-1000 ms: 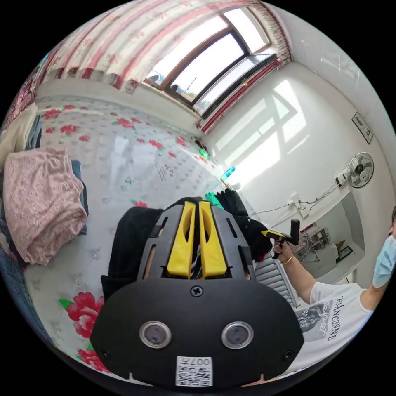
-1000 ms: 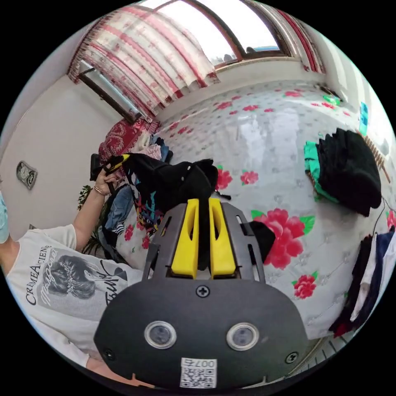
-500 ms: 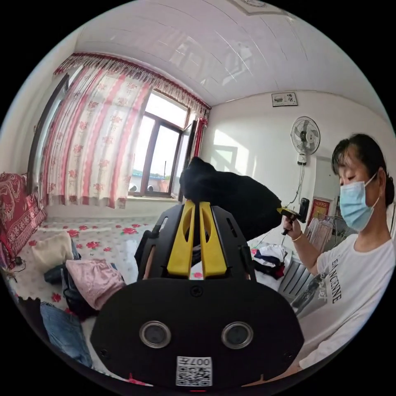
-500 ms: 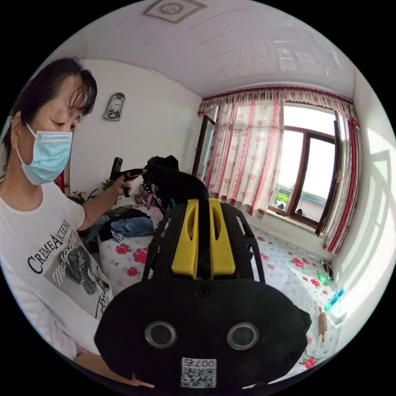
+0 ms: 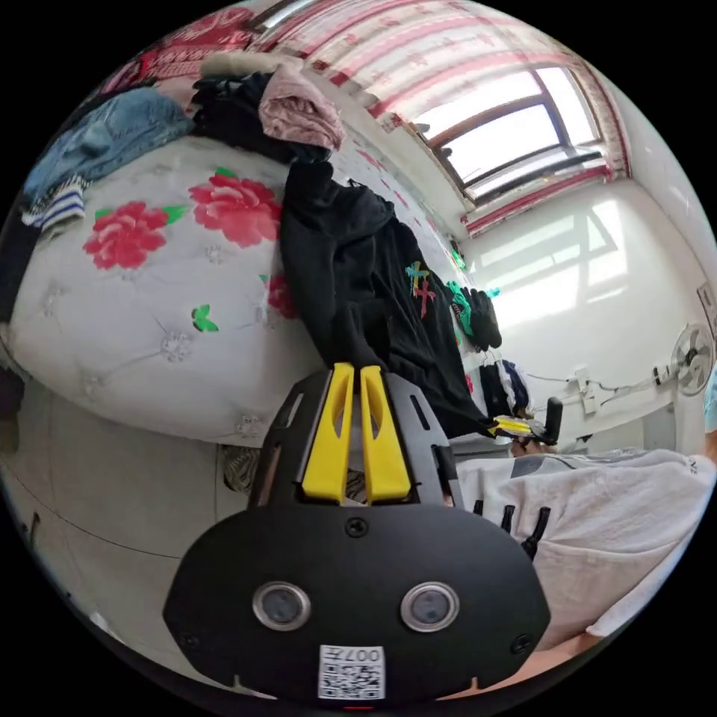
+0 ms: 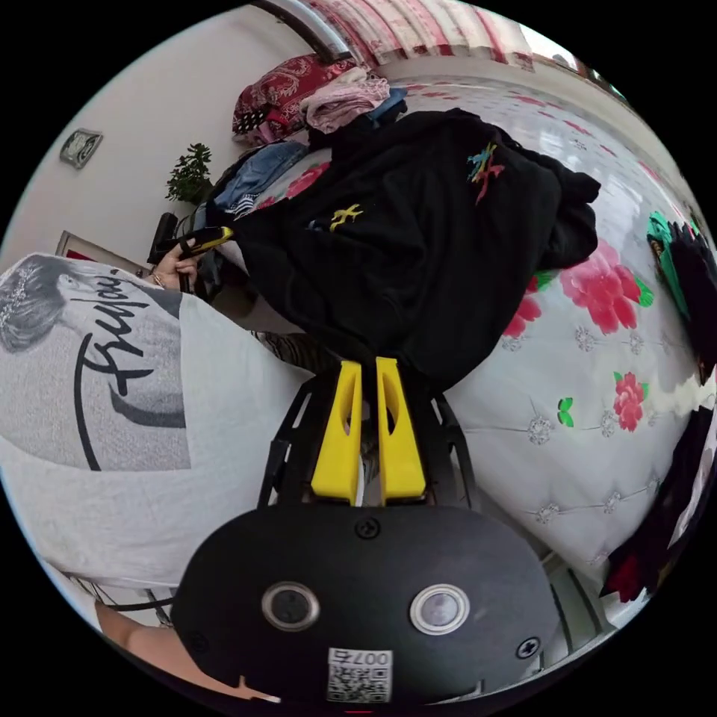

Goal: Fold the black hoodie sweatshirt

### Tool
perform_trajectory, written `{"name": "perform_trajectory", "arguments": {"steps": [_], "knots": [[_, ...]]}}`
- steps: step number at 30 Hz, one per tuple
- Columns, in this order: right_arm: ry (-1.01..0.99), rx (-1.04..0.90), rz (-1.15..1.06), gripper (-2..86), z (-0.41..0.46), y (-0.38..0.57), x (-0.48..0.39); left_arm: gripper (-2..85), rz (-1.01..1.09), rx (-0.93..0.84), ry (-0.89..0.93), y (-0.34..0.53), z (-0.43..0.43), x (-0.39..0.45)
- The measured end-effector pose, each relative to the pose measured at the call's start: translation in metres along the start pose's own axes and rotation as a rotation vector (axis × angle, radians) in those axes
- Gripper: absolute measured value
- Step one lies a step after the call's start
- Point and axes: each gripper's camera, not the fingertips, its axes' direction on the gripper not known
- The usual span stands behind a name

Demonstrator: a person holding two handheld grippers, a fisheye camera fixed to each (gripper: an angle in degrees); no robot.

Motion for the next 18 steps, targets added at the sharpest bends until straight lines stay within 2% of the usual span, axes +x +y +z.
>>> {"name": "perform_trajectory", "arguments": {"steps": [2,5,9,11,13,18], "knots": [[-0.018,0.019,-0.045,2.5,-0.016,0.003,-0.002,-0.9,0.119,-0.001,-0.064,-0.004,-0.026,0.015],[-0.073,0.018,-0.096,3.5,-0.019,0.006,-0.001,-0.6,0.138,-0.001,-0.09,0.006,-0.037,0.013],[-0.059,-0.126,-0.051,5.9,0.034,0.008,0.004,0.3,-0.052,0.02,-0.133,0.047,-0.033,-0.02],[-0.124,-0.149,-0.023,6.9,0.046,0.012,0.007,2.3,-0.101,0.061,-0.13,0.08,-0.038,-0.025],[-0.145,-0.104,0.035,7.8,0.044,0.018,0.014,4.3,-0.085,0.048,-0.168,0.096,-0.039,-0.019],[0.02,0.009,0.183,10.8,0.03,0.028,0.039,9.4,0.056,-0.036,-0.255,0.088,-0.018,0.016]]}}
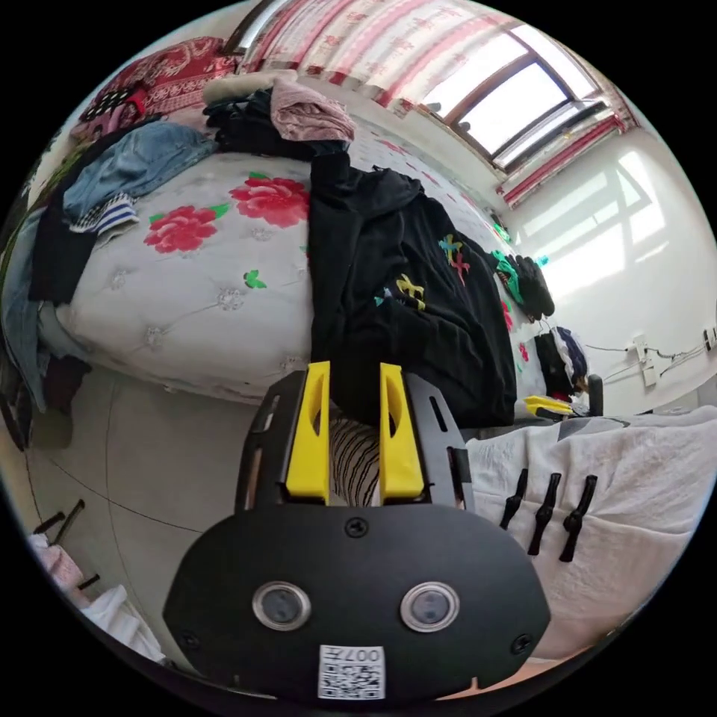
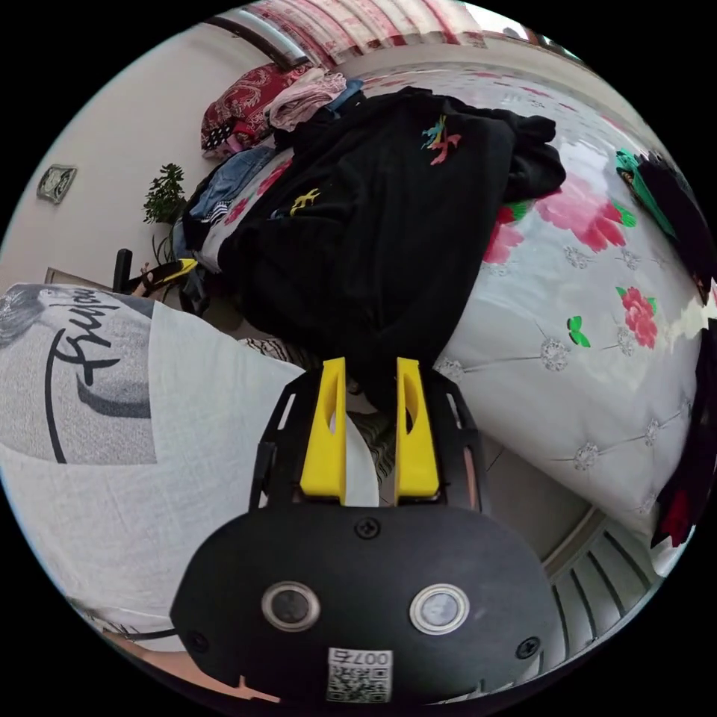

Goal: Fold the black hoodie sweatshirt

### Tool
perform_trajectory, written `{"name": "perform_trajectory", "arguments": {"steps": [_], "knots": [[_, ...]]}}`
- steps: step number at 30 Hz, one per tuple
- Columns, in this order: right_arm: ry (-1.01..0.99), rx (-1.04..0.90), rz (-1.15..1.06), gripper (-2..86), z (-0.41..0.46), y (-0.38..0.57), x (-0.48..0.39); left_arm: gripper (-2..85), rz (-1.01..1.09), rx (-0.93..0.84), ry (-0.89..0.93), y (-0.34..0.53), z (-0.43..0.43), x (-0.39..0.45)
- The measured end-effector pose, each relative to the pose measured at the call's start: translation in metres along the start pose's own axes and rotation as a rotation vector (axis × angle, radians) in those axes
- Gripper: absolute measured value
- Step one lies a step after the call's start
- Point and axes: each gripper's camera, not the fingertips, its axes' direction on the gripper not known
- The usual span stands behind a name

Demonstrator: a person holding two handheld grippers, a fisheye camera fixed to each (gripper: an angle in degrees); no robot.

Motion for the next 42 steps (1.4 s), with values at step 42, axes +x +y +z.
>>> {"name": "perform_trajectory", "arguments": {"steps": [42], "knots": [[0.014,0.242,0.464,10.5,-0.07,-0.167,0.151,-1.0,-0.204,-0.182,-0.135,0.062,-0.035,0.01]]}}
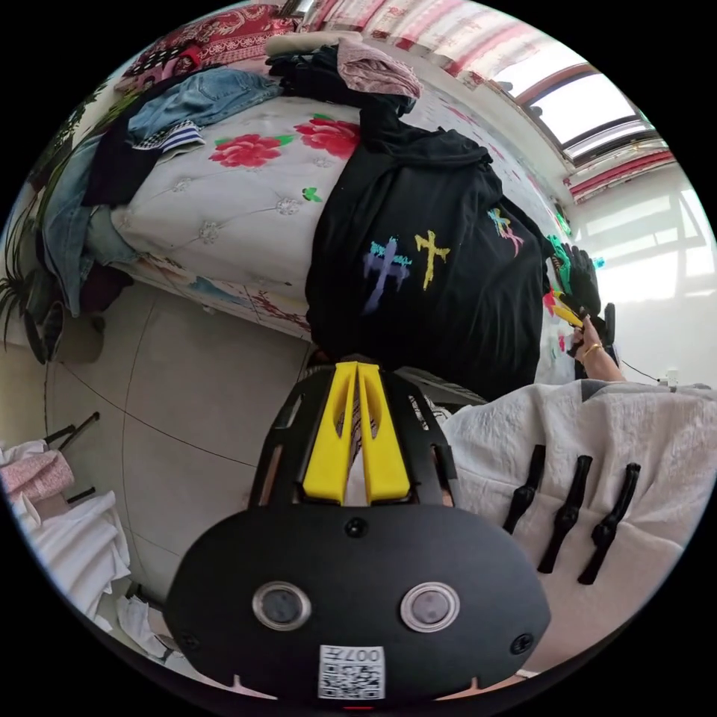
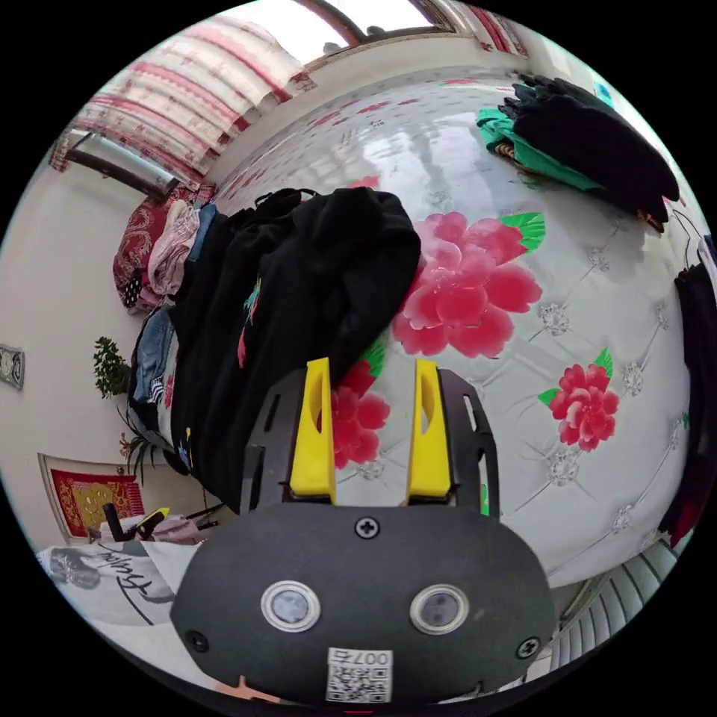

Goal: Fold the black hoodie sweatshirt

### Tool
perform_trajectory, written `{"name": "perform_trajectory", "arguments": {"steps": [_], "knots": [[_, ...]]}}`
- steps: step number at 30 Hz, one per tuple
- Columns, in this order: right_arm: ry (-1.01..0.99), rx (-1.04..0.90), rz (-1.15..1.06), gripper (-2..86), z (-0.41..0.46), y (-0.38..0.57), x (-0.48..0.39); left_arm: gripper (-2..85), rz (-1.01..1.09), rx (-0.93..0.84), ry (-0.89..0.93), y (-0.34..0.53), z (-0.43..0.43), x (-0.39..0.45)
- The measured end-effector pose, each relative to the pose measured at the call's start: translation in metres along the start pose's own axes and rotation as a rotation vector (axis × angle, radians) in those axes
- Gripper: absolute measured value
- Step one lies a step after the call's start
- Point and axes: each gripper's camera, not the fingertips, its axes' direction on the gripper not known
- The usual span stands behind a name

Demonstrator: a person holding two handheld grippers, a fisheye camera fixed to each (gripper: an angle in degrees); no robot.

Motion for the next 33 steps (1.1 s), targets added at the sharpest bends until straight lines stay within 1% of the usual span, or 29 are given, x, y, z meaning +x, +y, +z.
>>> {"name": "perform_trajectory", "arguments": {"steps": [2,3,4,5,6,8,10,12,13,15,16,17,18,20,22,23,24,25,26,27,28,30,33], "knots": [[-0.002,-0.035,0.064,10.1,0.014,-0.02,0.004,-1.0,0.03,-0.002,-0.003,-0.007,-0.004,0.016],[0.066,-0.026,0.135,9.0,0.014,-0.027,0.004,-1.0,0.036,-0.001,-0.004,-0.008,-0.006,0.02],[0.084,0.004,0.136,8.1,0.012,-0.028,0.002,-1.0,0.044,0.001,-0.004,-0.011,-0.009,0.025],[0.021,0.006,0.124,6.4,0.012,-0.034,0.0,-1.0,0.047,0.002,-0.007,-0.015,-0.011,0.029],[-0.045,-0.052,0.126,4.6,0.015,-0.041,-0.001,-1.0,0.047,0.001,-0.01,-0.017,-0.011,0.03],[-0.038,-0.063,0.082,2.9,0.005,-0.051,-0.007,-1.0,0.044,-0.016,-0.018,-0.028,-0.012,0.033],[0.037,0.007,0.021,1.9,-0.028,-0.059,-0.011,-1.0,0.043,-0.015,-0.018,-0.038,-0.015,0.035],[0.214,0.173,-0.02,1.7,-0.101,-0.067,-0.007,-0.9,0.045,0.011,-0.015,-0.051,-0.022,0.038],[0.273,0.224,-0.018,1.8,-0.123,-0.068,-0.004,-0.9,0.051,0.025,-0.002,-0.061,-0.026,0.04],[0.456,0.398,0.051,2.6,-0.202,-0.065,0.014,-0.7,0.063,0.039,0.016,-0.079,-0.03,0.044],[0.465,0.415,0.065,3.1,-0.216,-0.064,0.02,-0.5,0.079,0.051,0.024,-0.094,-0.032,0.047],[0.424,0.378,0.088,4.1,-0.234,-0.067,0.034,0.0,0.101,0.062,0.032,-0.11,-0.033,0.052],[0.388,0.308,0.16,5.0,-0.239,-0.07,0.049,0.3,0.115,0.067,0.036,-0.12,-0.034,0.055],[0.415,0.236,0.221,5.9,-0.236,-0.067,0.057,3.3,0.189,0.078,0.045,-0.162,-0.035,0.073],[0.439,0.297,0.227,6.3,-0.234,-0.051,0.048,5.8,0.256,0.076,0.043,-0.198,-0.035,0.091],[0.417,0.358,0.227,6.3,-0.232,-0.04,0.039,7.1,0.298,0.073,0.041,-0.223,-0.035,0.105],[0.355,0.408,0.213,6.3,-0.226,-0.03,0.029,7.8,0.32,0.072,0.04,-0.235,-0.035,0.112],[0.313,0.423,0.2,6.3,-0.222,-0.026,0.024,8.6,0.369,0.069,0.037,-0.26,-0.033,0.128],[0.222,0.429,0.17,6.3,-0.21,-0.021,0.014,9.7,0.424,0.06,0.023,-0.285,-0.03,0.146],[0.147,0.402,0.145,6.3,-0.195,-0.02,0.003,10.3,0.451,0.051,0.013,-0.298,-0.027,0.156],[0.12,0.382,0.138,6.3,-0.187,-0.021,-0.002,11.7,0.497,0.018,-0.004,-0.323,-0.019,0.174],[0.034,0.269,0.092,6.5,-0.15,-0.031,-0.029,13.8,0.534,-0.037,-0.036,-0.359,-0.005,0.202],[-0.032,0.167,0.013,6.8,-0.116,-0.053,-0.066,15.5,0.609,-0.09,-0.103,-0.41,0.022,0.241]]}}
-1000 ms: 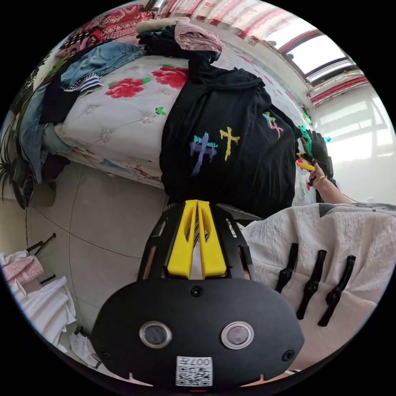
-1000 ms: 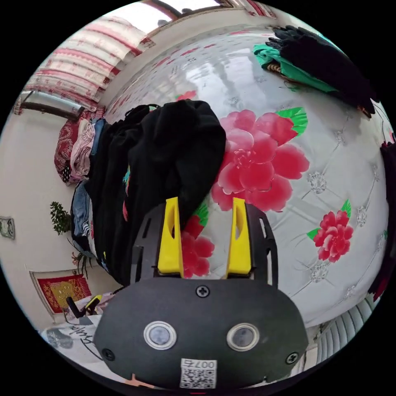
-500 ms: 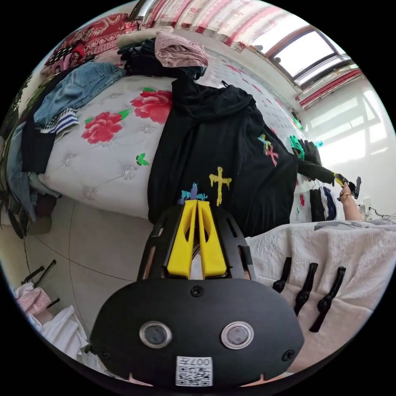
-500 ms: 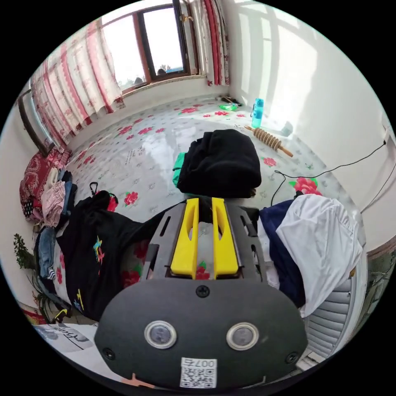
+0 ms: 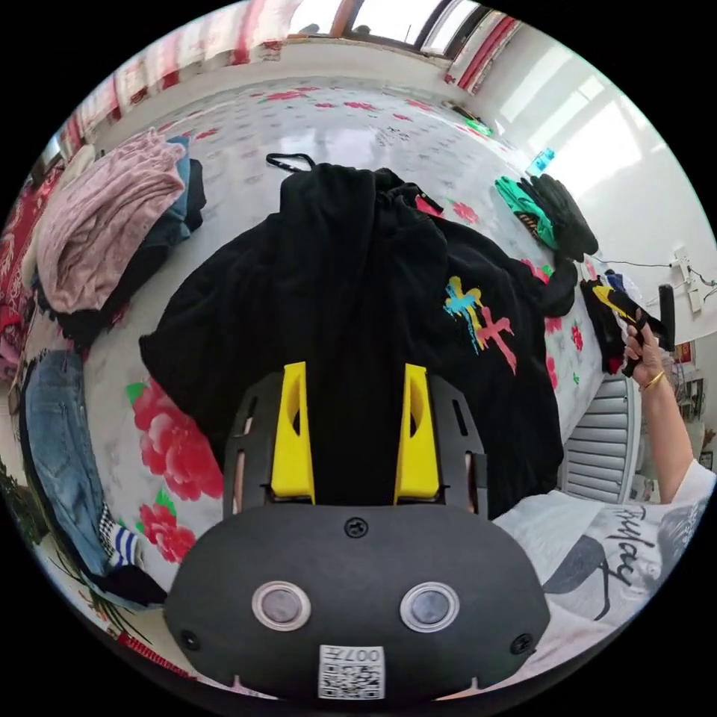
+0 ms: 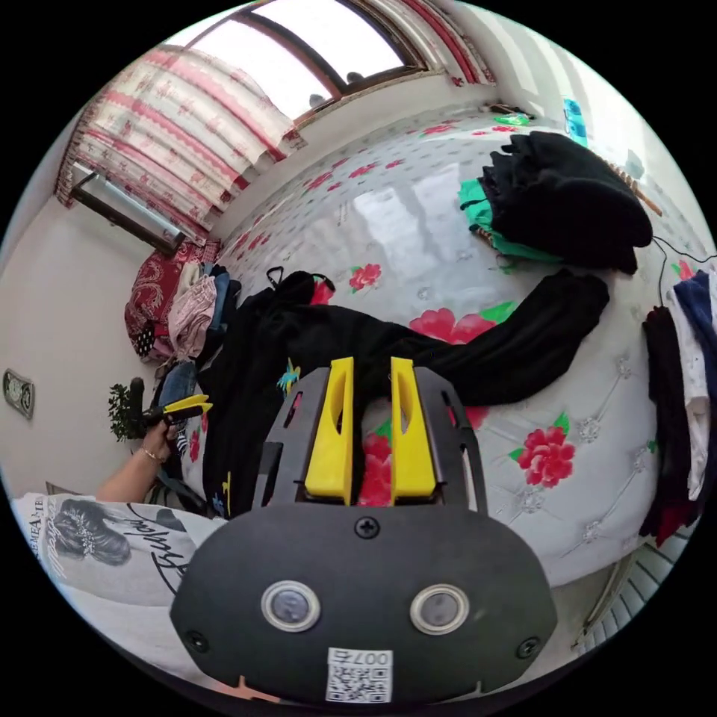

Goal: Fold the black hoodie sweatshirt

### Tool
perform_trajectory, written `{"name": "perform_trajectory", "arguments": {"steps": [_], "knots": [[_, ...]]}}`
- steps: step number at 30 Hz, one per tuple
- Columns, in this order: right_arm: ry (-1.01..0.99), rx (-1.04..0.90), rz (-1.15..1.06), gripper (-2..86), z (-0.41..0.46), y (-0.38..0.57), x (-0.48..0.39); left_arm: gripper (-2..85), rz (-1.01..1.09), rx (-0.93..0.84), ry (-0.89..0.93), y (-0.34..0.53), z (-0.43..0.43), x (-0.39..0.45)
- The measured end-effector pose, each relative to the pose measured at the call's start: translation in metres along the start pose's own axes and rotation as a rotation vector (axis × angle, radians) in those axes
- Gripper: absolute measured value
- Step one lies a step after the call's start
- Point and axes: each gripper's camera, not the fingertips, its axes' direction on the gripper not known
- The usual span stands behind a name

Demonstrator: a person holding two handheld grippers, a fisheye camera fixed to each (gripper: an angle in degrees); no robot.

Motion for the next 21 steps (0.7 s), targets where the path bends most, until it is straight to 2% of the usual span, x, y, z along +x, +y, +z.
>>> {"name": "perform_trajectory", "arguments": {"steps": [4,7,9,11,12,13,15,17,20,21], "knots": [[-0.003,-0.02,-0.089,7.4,0.026,-0.036,-0.045,12.8,0.04,-0.21,-0.143,-0.064,0.057,-0.012],[-0.002,-0.053,-0.163,8.1,0.048,-0.077,-0.081,7.6,0.092,-0.168,-0.145,-0.075,0.051,-0.026],[0.01,-0.086,-0.221,8.5,0.07,-0.112,-0.105,3.4,0.11,-0.084,-0.042,-0.067,0.033,-0.044],[0.028,-0.121,-0.266,8.9,0.092,-0.142,-0.121,1.8,0.042,0.124,0.125,-0.035,-0.017,-0.088],[0.048,-0.154,-0.294,9.1,0.109,-0.163,-0.131,1.4,-0.005,0.188,0.134,-0.022,-0.034,-0.102],[0.058,-0.169,-0.307,9.2,0.117,-0.173,-0.136,0.8,-0.113,0.299,0.094,0.008,-0.069,-0.132],[0.084,-0.211,-0.351,9.6,0.15,-0.214,-0.153,0.7,-0.325,0.408,0.059,0.063,-0.117,-0.187],[0.092,-0.239,-0.365,9.9,0.177,-0.241,-0.163,1.6,-0.666,0.504,-0.054,0.157,-0.162,-0.251],[0.143,-0.333,-0.372,10.6,0.23,-0.277,-0.174,5.9,-1.013,0.416,-0.276,0.249,-0.182,-0.283],[0.167,-0.384,-0.359,10.8,0.251,-0.287,-0.174,6.2,-1.056,0.399,-0.299,0.26,-0.183,-0.283]]}}
